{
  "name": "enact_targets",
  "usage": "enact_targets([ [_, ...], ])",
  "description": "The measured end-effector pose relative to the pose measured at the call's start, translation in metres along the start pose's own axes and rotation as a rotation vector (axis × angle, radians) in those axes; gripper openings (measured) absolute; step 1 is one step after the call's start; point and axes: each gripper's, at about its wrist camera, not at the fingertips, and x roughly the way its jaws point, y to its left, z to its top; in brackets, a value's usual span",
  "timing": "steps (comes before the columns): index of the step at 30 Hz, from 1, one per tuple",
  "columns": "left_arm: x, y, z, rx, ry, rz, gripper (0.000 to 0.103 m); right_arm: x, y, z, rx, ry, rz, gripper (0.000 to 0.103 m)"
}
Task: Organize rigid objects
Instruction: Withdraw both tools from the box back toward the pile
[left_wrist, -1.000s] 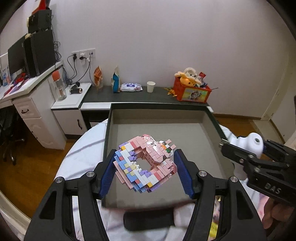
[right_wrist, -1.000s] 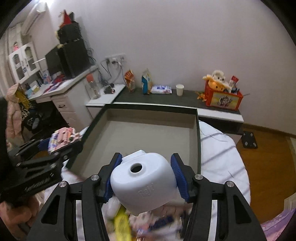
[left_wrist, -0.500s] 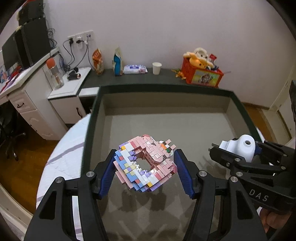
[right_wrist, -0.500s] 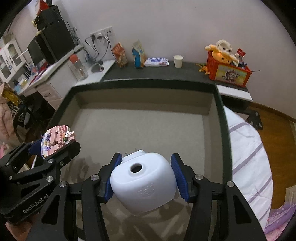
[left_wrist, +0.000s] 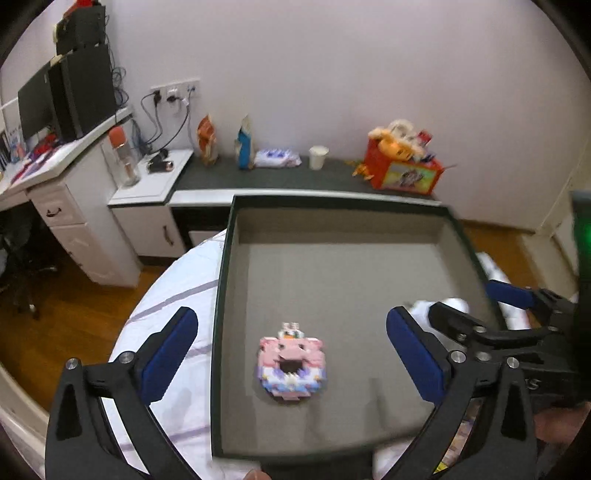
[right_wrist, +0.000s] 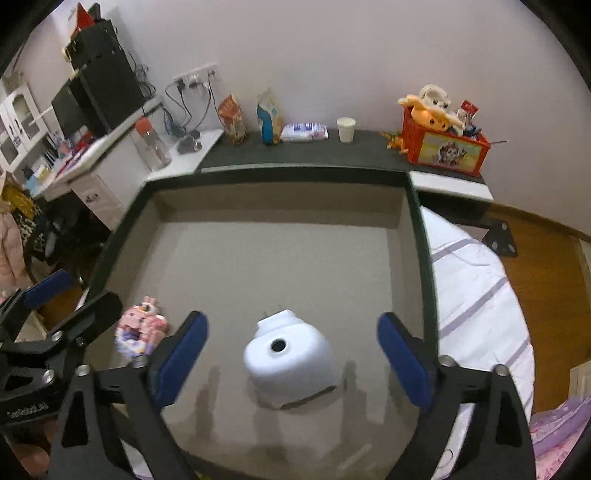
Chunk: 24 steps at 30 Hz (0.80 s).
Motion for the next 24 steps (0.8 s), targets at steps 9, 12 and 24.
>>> enact_targets([
  [9, -0.095, -0.001, -0.025, 0.018, -0.145, -0.004, 0.103, -0.082, 0.009, -0.019, 0.032, -0.153, 0.053, 0.103],
  [12, -0.121, 0.001, -0.036, 0.015, -0.175, -0.004, 0.103, -0.111, 0.008, -0.039, 0.036, -0.192, 0.048, 0.103],
  [24, -0.168, -0.003, -0.11, -0.03, -0.183, 0.009, 0.103, -0.172, -0.006, -0.134, 0.077, -0.238, -0.018, 0.103],
])
